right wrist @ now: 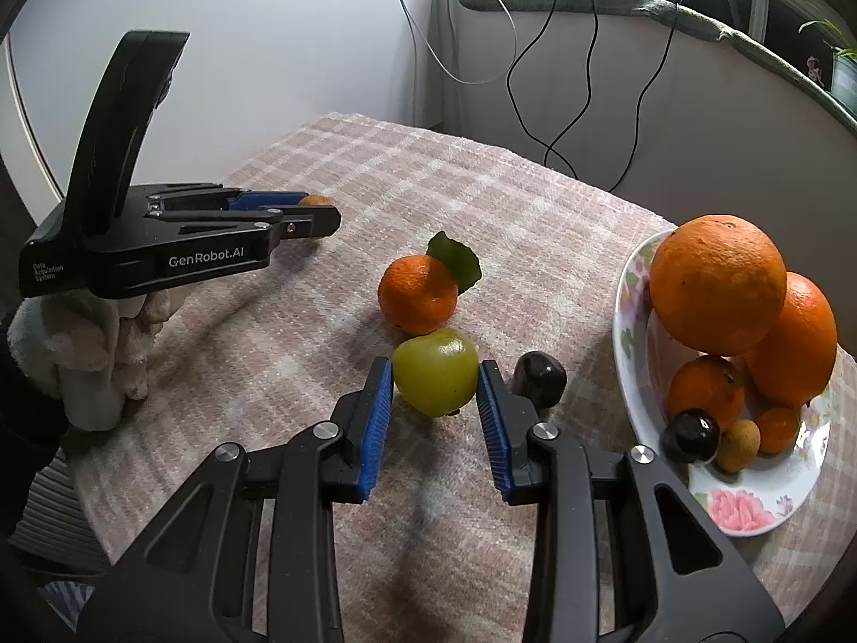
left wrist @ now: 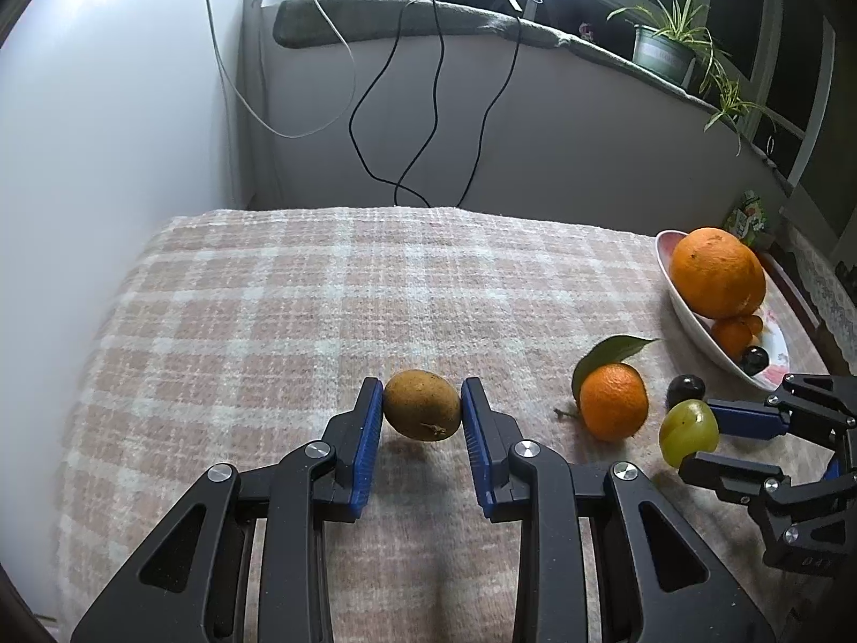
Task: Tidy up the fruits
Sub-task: 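Carry the kiwi and green plum over the plate and lower them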
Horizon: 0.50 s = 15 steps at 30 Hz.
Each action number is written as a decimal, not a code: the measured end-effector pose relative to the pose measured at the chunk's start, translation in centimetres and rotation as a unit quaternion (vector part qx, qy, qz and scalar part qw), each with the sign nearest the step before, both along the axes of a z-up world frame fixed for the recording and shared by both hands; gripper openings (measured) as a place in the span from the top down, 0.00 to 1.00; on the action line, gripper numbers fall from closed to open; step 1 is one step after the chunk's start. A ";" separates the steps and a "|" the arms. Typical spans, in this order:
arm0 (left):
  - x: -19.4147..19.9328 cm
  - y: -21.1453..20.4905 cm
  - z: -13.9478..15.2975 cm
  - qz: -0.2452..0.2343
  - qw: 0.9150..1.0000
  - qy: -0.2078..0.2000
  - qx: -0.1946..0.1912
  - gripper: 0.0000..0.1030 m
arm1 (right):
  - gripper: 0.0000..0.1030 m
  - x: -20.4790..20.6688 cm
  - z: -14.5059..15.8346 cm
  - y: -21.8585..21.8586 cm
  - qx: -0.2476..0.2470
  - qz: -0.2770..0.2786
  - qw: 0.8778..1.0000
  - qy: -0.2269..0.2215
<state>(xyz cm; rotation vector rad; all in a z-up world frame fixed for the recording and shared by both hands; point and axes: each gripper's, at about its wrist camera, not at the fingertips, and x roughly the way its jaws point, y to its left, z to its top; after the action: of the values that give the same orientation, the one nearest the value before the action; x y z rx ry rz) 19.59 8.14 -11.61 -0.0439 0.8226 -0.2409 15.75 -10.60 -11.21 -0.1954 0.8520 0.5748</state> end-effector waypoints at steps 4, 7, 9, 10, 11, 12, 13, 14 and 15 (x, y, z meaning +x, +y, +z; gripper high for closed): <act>-0.7 -0.2 0.6 -0.004 1.000 -0.005 -0.003 0.73 | 0.67 -0.8 0.6 -0.6 0.012 -0.001 1.000 -0.004; -1.3 -0.6 1.3 -0.007 1.000 -0.012 -0.009 0.73 | 0.67 -1.5 1.2 -1.6 0.018 -0.004 1.000 -0.008; -1.7 -1.0 1.8 -0.012 1.000 -0.016 -0.013 0.73 | 0.67 -1.9 1.5 -2.4 0.023 -0.009 1.000 -0.012; -1.9 -1.4 2.1 -0.016 1.000 -0.019 -0.015 0.73 | 0.67 -2.1 1.7 -2.9 0.025 -0.011 1.000 -0.014; -2.0 -1.7 2.2 -0.019 0.999 -0.020 -0.016 0.73 | 0.67 -2.3 1.9 -3.4 0.027 -0.015 0.999 -0.016; -2.1 -2.1 2.4 -0.023 0.999 -0.022 -0.017 0.73 | 0.67 -2.4 2.1 -4.0 0.029 -0.019 0.999 -0.018; -2.2 -2.6 2.6 -0.029 0.999 -0.024 -0.019 0.73 | 0.67 -2.5 2.1 -4.5 0.032 -0.022 0.999 -0.018; -2.3 -3.1 2.8 -0.035 0.999 -0.025 -0.020 0.73 | 0.67 -2.6 2.3 -5.2 0.034 -0.026 0.999 -0.020; -2.4 -3.7 2.9 -0.040 0.999 -0.026 -0.022 0.73 | 0.67 -2.7 2.5 -5.7 0.035 -0.030 0.999 -0.021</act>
<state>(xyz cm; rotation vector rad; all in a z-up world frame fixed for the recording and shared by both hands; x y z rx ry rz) 17.17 4.45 -8.71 -0.0450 0.7681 -0.3344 13.02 -16.32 -8.75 -0.1178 0.7931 0.5416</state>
